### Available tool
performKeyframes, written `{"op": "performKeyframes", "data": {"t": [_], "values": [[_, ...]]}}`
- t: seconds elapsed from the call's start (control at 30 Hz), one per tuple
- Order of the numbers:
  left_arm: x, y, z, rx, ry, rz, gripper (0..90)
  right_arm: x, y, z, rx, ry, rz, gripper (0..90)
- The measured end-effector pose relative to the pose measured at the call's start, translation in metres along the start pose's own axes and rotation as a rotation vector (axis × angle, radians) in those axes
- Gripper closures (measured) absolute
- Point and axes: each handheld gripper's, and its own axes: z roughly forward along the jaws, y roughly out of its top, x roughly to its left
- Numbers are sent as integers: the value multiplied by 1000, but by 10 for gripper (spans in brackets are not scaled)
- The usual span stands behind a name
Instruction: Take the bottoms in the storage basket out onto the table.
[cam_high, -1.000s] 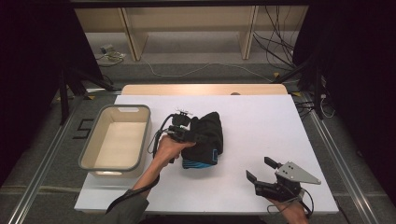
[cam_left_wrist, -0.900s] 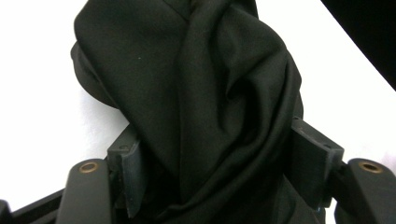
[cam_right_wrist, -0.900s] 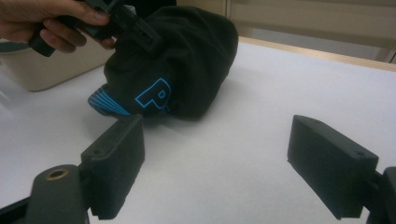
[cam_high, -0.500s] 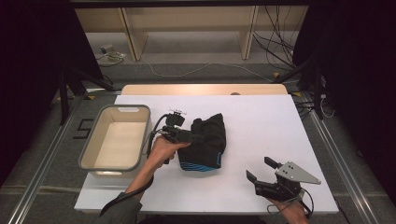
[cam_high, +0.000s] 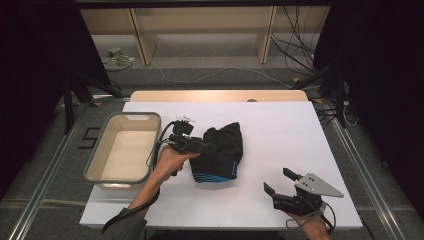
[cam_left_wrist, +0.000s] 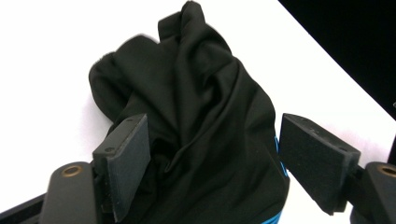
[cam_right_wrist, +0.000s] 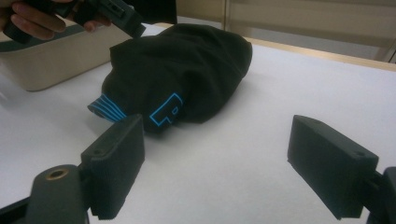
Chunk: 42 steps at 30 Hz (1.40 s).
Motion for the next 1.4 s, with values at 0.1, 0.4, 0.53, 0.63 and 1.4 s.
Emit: {"op": "performKeyframes", "data": {"t": [0.1,0.4,0.53,0.63,1.4], "values": [[2,-2,0,-9,2,0,248,0,0,0,0,1,0,199],[2,-5,-5,-31,-30,1,242,0,0,0,2,1,0,199],[1,-7,-6,-38,-46,12,225,0,0,0,1,1,0,199],[1,-8,-7,-50,-85,9,204,0,0,0,2,1,1,199],[-6,-18,-28,-163,-130,113,163,1,0,0,1,2,0,198]]}}
